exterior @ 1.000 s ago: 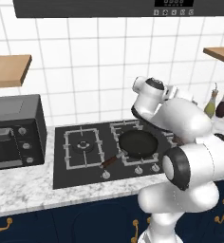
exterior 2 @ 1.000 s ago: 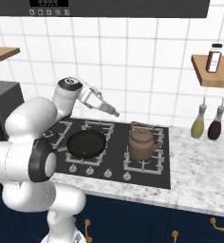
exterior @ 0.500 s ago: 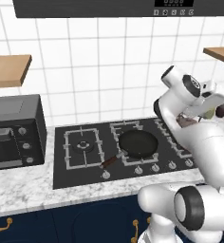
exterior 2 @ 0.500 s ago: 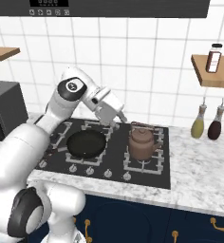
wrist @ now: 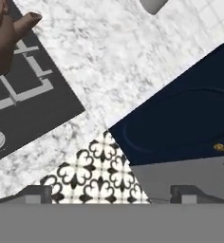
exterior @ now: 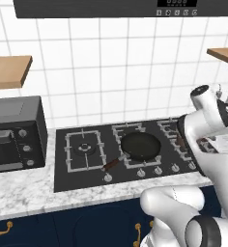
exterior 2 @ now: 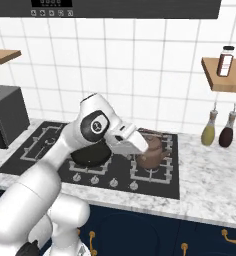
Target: Pick the kettle from the counter and place it on a stove burner. Then turn the burner on.
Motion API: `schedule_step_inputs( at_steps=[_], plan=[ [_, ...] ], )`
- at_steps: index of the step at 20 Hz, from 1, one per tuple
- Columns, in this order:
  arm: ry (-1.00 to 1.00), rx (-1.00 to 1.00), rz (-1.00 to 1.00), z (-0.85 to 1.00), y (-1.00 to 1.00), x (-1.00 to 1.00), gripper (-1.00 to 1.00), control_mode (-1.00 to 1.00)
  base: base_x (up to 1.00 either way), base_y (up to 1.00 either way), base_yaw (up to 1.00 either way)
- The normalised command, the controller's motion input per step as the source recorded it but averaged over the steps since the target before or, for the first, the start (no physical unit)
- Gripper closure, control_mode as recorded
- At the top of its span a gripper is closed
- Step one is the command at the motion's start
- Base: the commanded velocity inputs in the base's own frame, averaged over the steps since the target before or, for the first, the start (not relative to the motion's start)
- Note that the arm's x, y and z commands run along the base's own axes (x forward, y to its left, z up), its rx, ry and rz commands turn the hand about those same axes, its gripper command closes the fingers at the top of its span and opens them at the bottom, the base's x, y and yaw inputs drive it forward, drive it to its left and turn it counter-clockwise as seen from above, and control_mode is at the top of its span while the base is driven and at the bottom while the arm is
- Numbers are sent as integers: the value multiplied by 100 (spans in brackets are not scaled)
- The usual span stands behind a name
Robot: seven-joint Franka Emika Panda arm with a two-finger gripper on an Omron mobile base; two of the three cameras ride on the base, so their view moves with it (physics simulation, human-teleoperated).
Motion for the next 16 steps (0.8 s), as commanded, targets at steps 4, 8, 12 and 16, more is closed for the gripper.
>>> schedule_step_inputs(
  at_steps=[4,8,12,16],
  plan=[
    [2,71,7,-1,-18,23,-100,-100,0,0,0],
    [0,44,12,-15,8,37,-100,-100,0,0,0],
    [12,16,19,-37,39,34,-100,-100,0,0,0],
    [5,-1,18,-94,41,73,-100,-100,0,0,0]
  ],
)
